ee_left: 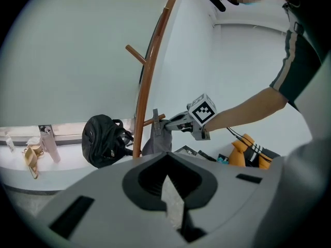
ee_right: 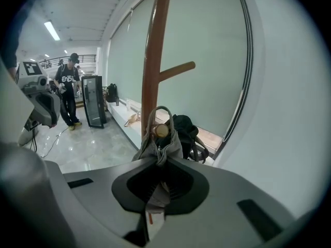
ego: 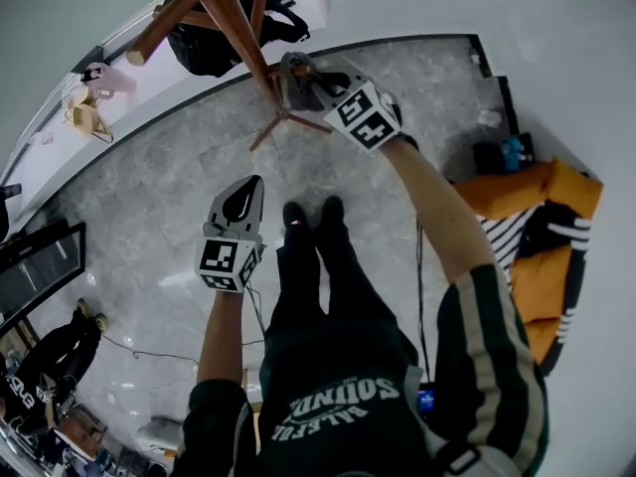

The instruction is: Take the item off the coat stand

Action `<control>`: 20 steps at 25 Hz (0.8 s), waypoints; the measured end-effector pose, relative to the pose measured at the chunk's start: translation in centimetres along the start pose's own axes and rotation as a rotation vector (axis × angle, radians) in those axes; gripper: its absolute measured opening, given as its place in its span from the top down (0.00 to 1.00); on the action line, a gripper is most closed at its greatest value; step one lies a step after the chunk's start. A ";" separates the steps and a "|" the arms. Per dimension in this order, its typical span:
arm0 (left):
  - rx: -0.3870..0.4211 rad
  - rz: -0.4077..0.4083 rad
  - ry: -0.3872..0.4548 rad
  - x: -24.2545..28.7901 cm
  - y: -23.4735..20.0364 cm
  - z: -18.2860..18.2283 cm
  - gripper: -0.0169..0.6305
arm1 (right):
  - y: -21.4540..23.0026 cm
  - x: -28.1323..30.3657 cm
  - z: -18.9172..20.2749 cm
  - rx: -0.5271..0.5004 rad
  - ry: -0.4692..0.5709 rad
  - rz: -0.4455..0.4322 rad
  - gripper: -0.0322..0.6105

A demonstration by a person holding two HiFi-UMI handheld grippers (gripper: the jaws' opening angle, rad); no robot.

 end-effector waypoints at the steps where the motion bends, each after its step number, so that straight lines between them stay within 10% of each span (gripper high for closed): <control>1: 0.003 0.001 0.001 0.0 0.1 -0.2 0.97 | 0.0 -0.3 -0.1 0.000 0.002 0.000 0.93; 20: 0.049 0.043 0.039 0.4 2.1 -5.1 0.97 | 1.8 -8.5 -1.0 0.000 0.028 0.033 0.93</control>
Point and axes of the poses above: the fingertips, and each gripper's own axes: x forward along the fingers, y to its right, z out of its underside, the point moved 8 cm from there along -x, backward along the fingers, and after that the axes turned 2 degrees about -y, right-handed, at the moved point
